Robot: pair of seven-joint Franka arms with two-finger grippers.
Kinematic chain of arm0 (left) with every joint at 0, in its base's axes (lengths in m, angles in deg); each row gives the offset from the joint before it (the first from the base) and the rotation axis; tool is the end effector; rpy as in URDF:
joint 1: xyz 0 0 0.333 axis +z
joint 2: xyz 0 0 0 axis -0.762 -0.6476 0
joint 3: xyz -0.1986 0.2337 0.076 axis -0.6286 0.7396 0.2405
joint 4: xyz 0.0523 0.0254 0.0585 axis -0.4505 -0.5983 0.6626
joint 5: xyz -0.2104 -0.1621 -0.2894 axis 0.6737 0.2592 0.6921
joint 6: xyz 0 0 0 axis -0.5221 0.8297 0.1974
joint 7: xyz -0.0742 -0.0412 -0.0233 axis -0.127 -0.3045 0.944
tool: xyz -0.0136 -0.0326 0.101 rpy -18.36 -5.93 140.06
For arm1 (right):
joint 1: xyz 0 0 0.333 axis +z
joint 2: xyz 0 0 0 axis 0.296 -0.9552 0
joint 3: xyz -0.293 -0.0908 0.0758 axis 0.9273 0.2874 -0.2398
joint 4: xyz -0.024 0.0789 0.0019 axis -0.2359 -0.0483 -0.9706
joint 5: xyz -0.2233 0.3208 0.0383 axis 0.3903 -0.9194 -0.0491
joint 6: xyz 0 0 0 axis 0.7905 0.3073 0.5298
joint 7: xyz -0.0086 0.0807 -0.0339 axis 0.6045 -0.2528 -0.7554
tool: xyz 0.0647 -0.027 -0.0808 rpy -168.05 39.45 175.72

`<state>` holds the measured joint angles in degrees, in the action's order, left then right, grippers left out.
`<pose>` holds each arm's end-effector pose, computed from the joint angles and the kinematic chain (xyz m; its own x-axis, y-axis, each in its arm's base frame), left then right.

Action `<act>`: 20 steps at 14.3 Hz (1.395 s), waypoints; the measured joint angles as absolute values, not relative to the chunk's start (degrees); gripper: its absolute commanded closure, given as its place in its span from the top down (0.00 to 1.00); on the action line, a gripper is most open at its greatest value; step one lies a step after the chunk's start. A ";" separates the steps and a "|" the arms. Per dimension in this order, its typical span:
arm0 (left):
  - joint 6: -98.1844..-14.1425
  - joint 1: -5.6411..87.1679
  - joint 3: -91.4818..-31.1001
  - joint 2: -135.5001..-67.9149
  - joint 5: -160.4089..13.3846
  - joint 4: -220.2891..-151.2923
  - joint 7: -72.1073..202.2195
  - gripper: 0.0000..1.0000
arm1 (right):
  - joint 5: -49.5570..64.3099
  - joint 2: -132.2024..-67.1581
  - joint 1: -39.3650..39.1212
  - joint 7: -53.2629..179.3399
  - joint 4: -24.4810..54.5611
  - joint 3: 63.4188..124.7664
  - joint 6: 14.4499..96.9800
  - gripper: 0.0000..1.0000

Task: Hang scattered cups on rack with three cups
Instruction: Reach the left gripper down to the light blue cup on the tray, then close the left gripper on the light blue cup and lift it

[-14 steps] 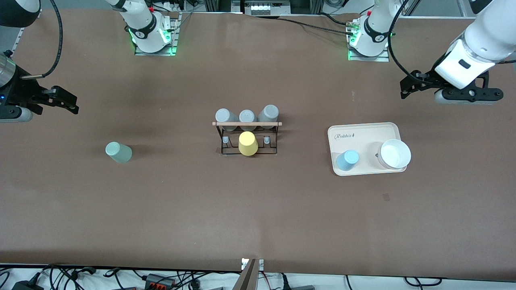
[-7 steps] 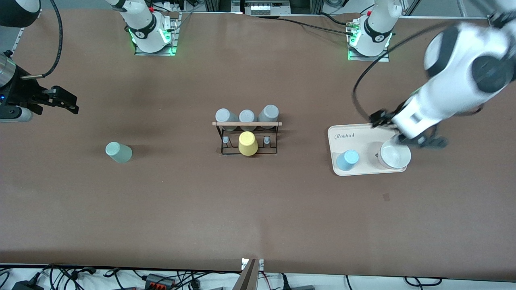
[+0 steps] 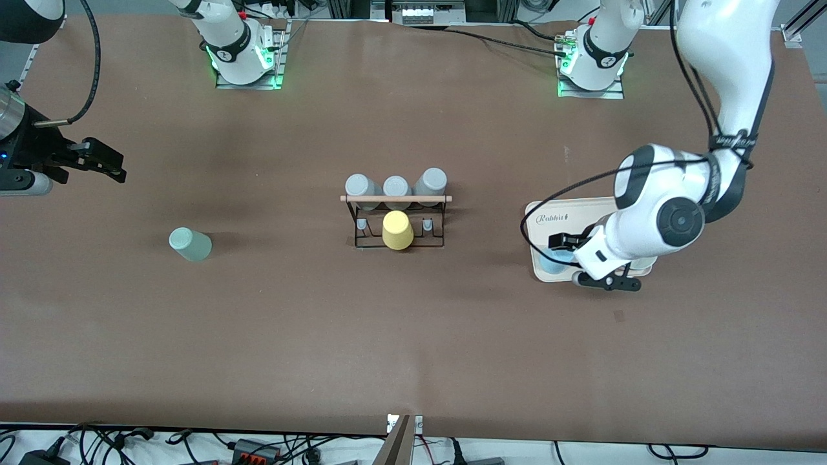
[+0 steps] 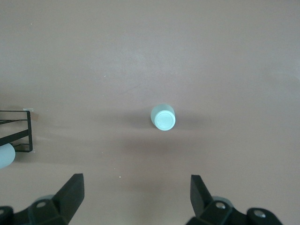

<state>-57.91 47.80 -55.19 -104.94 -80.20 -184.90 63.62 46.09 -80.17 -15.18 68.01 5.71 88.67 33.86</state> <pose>0.6337 -0.1474 0.2890 0.9838 -0.0744 -0.1630 -0.0565 -0.9921 0.1121 0.5806 0.0172 0.5946 0.9993 0.0380 0.0005 0.0380 -0.9988 0.0309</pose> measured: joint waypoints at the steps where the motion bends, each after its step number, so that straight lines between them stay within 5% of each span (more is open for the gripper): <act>1: -60.89 47.80 -55.19 -105.17 -80.20 -187.06 63.62 1.00 | 46.09 -80.17 -15.18 68.01 5.71 88.67 33.85 1.00; 4: -68.50 47.62 -55.22 -105.07 -80.21 -192.85 63.62 1.00 | 46.09 -80.17 -15.18 68.02 5.71 88.67 33.85 1.00; 11: -71.78 47.54 -55.19 -105.07 -82.03 -194.38 63.67 0.97 | 46.09 -80.17 -14.55 68.05 5.71 88.66 33.85 1.00; 13: -72.73 47.55 -55.15 -105.11 -83.33 -194.64 63.67 0.76 | 46.09 -80.17 -14.55 68.05 5.71 88.67 33.85 1.00; 17: -73.87 47.55 -55.15 -105.09 -83.71 -195.21 63.67 0.48 | 46.09 -80.17 -14.57 68.07 5.71 88.70 33.85 1.00; 18: -73.88 47.55 -55.15 -105.01 -83.74 -195.22 63.67 0.27 | 46.09 -80.17 -14.61 68.07 5.71 88.72 33.85 1.00; 20: -73.90 47.54 -55.16 -105.01 -83.79 -195.23 63.70 0.04 | 46.09 -80.17 -14.63 68.07 5.71 88.77 33.85 1.00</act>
